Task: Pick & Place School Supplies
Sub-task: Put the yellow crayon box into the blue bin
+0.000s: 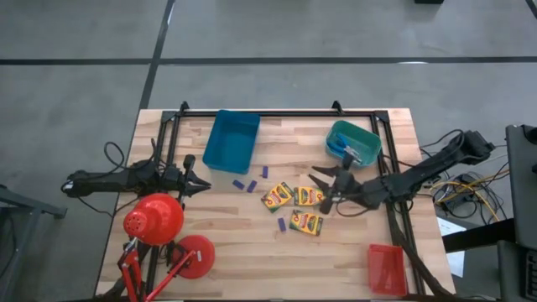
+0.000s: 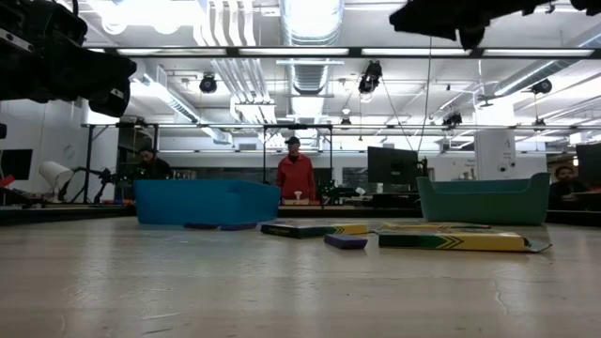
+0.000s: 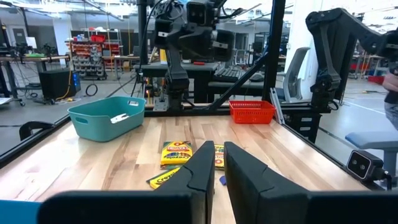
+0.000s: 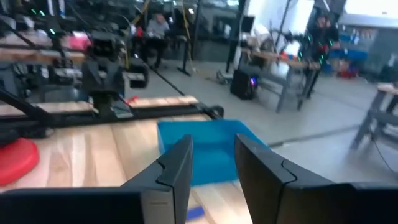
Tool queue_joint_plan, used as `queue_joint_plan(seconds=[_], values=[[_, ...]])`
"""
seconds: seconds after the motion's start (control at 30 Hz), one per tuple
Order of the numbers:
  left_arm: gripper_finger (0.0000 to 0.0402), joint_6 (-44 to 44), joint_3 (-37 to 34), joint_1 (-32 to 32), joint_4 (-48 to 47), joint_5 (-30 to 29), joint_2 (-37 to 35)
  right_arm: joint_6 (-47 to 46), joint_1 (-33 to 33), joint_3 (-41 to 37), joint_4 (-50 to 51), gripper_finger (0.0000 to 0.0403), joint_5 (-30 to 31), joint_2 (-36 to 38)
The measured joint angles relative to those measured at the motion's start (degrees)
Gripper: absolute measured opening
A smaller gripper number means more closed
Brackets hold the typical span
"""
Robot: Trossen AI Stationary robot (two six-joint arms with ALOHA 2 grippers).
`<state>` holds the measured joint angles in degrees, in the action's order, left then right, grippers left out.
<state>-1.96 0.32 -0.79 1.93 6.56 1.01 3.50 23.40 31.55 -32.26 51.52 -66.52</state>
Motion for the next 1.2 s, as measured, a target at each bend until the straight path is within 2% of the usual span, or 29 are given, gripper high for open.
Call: queue_joint_plan(seconds=[0.2, 0.47, 0.67, 0.87, 0.97, 1.1, 1.2], values=[[0.004, 0.0, 0.0, 0.0, 0.0, 0.0, 0.0, 4.9, -0.2, 0.0, -7.9, 0.0102, -2.7, -3.9], [0.0042, 0.0, 0.0, 0.0, 0.0, 0.0, 0.0, 0.0, -0.4, 0.0, -8.2, 0.0088, -2.5, -7.3], [0.004, -0.4, 0.0, 0.0, 3.2, 0.3, 0.0, -10.0, -2.3, 0.4, -8.6, 0.0075, -1.5, -11.7], [0.004, -8.7, 0.0, 0.0, 3.7, 0.4, 0.0, -10.4, -3.8, 3.2, -8.6, 0.0061, -1.6, -18.7], [0.004, -10.2, 0.0, 0.0, 4.0, 0.4, 0.0, -10.6, -4.6, 4.7, -8.2, 0.0057, -1.5, -22.0], [0.0041, -4.7, 0.0, 0.0, 2.6, -0.1, 0.4, -12.0, -5.2, 6.5, -8.2, 0.0056, -2.2, -25.9], [0.0042, -4.4, 0.0, 0.0, 1.4, -0.3, 1.3, -11.8, -5.5, 7.5, -8.2, 0.0058, -2.3, -27.7]])
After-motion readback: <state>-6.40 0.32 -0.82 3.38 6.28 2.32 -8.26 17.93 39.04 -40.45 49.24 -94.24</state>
